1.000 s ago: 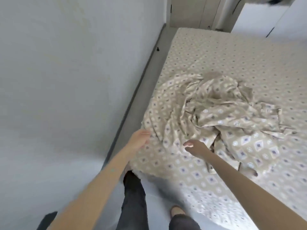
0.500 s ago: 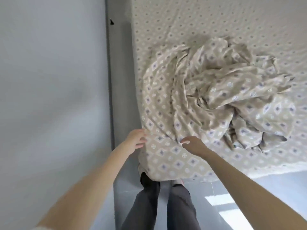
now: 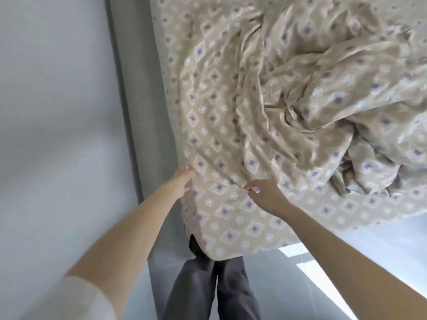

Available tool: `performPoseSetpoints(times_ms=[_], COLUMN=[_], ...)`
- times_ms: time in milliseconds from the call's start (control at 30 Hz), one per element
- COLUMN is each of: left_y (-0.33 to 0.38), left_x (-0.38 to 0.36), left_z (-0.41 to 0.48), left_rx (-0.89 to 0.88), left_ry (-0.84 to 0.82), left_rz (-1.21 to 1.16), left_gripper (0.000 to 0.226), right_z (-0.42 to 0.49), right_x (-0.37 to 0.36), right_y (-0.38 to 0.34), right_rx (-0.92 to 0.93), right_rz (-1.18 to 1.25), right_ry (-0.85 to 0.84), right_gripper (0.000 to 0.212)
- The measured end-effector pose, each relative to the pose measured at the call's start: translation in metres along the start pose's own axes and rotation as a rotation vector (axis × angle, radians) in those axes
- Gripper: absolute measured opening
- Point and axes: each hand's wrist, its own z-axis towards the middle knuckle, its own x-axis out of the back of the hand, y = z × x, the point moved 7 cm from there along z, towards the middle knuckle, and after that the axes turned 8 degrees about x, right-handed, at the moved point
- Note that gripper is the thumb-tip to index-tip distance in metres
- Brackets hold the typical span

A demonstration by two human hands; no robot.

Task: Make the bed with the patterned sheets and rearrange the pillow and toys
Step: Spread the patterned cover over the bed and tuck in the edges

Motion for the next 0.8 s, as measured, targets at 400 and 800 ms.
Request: performPoseSetpoints(times_ms=[400,800], left_y=[0.034,0.087], left_x=[-0.009,-0.009], left_z=[-0.021,-0.211], left_rx=[-0.316,-0.91], left_ry=[0.102,-0.029], left_rz=[0.232,0.419], left_gripper=[0.033,0.035], right_z=[-0.014,-0.091], right_x=[0.011,0.052], right_y=[0.007,-0.048], right_rx=[0.034,0.154], right_rz=[0.026,-0.058], right_ry=[0.075,0.063], right_gripper=[0.025,0.033])
